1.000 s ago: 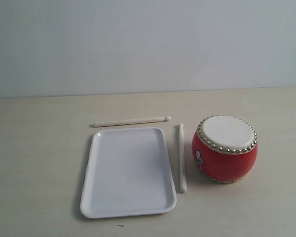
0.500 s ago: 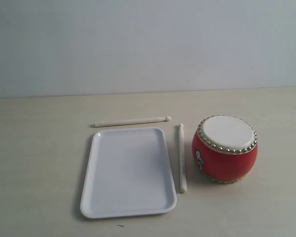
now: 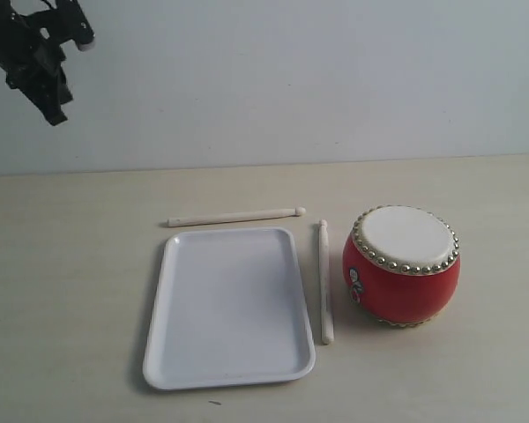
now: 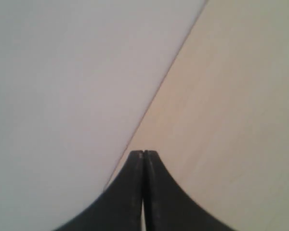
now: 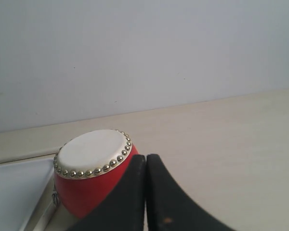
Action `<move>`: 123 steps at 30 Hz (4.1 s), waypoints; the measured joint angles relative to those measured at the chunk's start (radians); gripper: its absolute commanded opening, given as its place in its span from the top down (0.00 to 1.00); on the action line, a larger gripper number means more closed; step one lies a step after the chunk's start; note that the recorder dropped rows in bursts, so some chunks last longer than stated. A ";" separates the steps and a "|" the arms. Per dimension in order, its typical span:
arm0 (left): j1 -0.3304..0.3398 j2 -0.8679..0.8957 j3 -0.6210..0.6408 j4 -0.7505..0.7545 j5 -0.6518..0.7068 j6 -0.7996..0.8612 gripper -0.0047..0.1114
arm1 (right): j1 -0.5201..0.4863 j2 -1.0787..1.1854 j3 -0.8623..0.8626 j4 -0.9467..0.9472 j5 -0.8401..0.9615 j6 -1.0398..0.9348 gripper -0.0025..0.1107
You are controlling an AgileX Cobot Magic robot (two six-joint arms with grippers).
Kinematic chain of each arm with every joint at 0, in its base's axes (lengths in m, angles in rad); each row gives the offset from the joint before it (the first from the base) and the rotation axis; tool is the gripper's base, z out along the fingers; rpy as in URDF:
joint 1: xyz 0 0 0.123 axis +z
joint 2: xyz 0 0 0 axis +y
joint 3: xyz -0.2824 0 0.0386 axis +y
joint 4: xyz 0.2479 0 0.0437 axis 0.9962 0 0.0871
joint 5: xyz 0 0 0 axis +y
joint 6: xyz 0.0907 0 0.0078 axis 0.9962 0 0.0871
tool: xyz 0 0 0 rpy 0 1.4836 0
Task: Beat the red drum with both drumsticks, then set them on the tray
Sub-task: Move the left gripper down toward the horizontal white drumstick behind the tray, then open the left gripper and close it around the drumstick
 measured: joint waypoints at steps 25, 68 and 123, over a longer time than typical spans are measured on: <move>-0.167 0.120 -0.028 -0.259 0.168 0.148 0.96 | 0.000 0.000 0.000 0.000 0.000 0.000 0.98; -0.213 0.239 -0.030 -0.150 0.111 0.185 0.96 | 0.000 0.000 0.000 0.004 0.000 0.000 0.98; -0.279 0.280 -0.030 -0.154 0.003 0.193 0.46 | 0.000 0.000 0.000 0.004 0.000 0.000 0.98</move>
